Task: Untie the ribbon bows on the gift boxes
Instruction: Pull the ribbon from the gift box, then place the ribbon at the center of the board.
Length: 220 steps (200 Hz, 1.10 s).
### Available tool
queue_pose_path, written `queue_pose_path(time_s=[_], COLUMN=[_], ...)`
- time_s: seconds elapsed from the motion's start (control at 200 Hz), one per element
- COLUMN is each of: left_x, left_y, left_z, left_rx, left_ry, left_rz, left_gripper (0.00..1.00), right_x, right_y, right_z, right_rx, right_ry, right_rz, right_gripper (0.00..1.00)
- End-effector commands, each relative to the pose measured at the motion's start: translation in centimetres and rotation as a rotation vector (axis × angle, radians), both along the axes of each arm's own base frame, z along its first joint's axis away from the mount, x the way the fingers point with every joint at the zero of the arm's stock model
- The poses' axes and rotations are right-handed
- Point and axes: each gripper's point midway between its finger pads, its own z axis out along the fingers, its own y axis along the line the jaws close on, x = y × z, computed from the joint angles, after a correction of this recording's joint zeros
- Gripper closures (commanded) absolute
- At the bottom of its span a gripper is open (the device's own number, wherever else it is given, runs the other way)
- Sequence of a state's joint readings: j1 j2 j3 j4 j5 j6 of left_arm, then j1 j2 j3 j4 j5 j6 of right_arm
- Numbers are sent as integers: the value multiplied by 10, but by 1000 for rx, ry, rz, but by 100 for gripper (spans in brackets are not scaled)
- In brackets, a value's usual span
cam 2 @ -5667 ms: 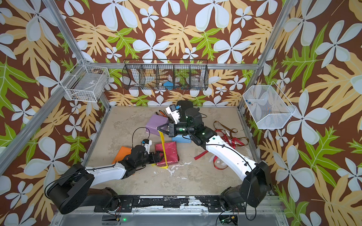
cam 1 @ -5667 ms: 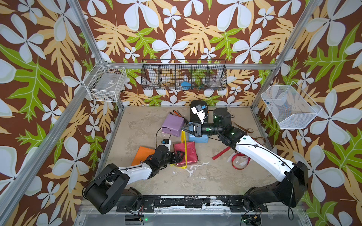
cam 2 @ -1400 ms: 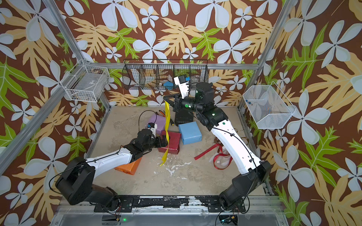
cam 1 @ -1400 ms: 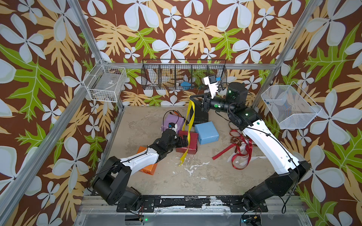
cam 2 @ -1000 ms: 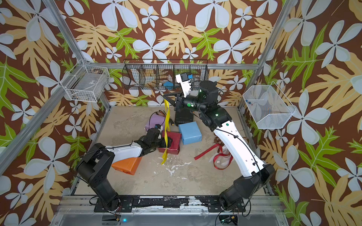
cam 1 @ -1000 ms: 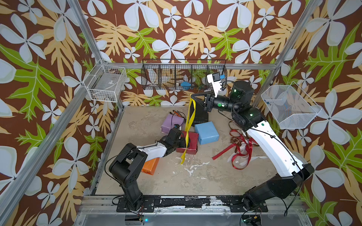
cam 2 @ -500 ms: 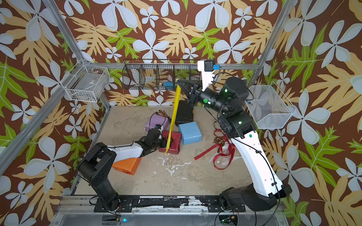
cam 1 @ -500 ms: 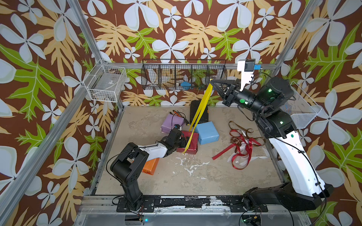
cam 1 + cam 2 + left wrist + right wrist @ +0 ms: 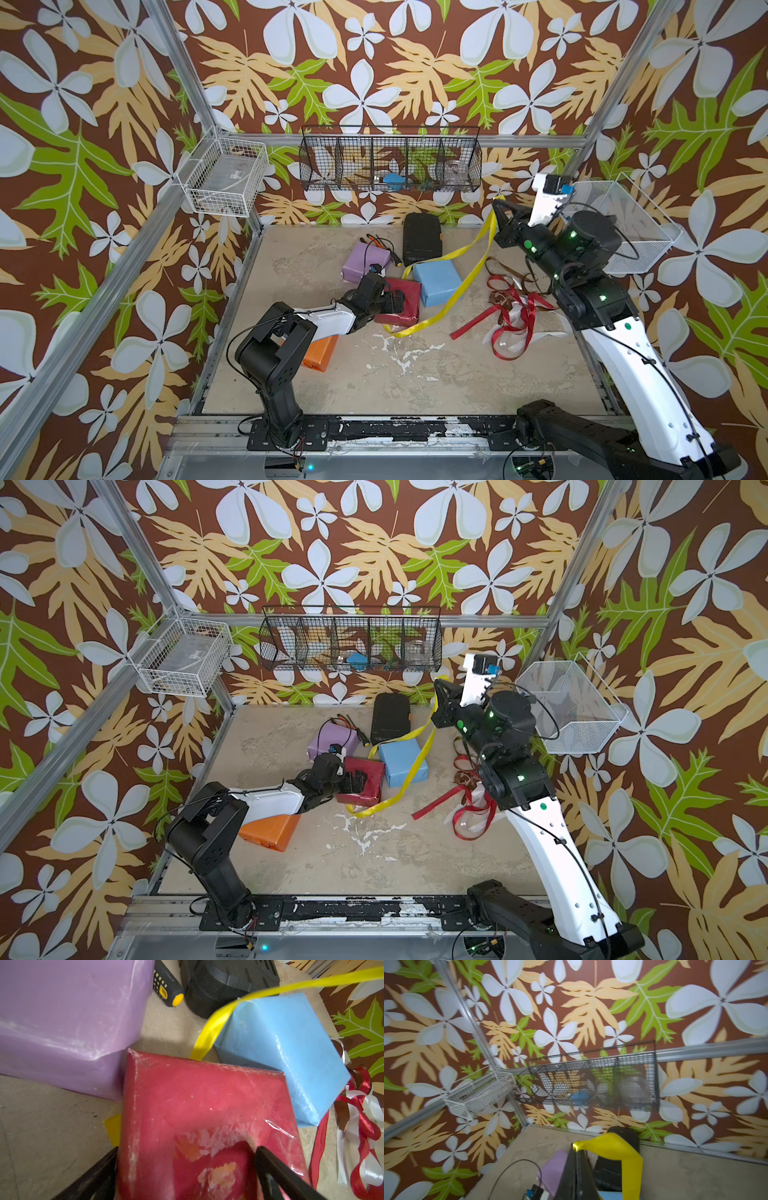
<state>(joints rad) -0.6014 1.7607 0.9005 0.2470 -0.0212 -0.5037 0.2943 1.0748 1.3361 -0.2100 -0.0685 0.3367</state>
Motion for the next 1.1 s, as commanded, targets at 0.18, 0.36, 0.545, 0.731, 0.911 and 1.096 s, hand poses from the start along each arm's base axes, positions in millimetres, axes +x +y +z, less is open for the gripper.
queue_pose_path(time_s=[0.18, 0.36, 0.545, 0.731, 0.911, 1.096], left_x=[-12, -12, -12, -12, -12, -13], left_y=[21, 23, 24, 22, 23, 18], left_z=[-31, -31, -32, -33, -34, -32], left_rx=[128, 137, 142, 142, 150, 124], left_ry=[89, 90, 93, 98, 100, 108], left_rz=[29, 33, 34, 30, 29, 14], left_gripper=[0, 0, 0, 0, 0, 0], right_x=[4, 22, 33, 39, 31, -21], right_y=[-123, -153, -149, -134, -90, 38], right_z=[-143, -245, -311, -315, -289, -287], right_rx=[80, 140, 157, 163, 56, -119], right_ry=[182, 421, 628, 701, 658, 627], right_rz=[-458, -469, -400, -314, -172, 214], right_gripper=[100, 100, 35, 0, 0, 5])
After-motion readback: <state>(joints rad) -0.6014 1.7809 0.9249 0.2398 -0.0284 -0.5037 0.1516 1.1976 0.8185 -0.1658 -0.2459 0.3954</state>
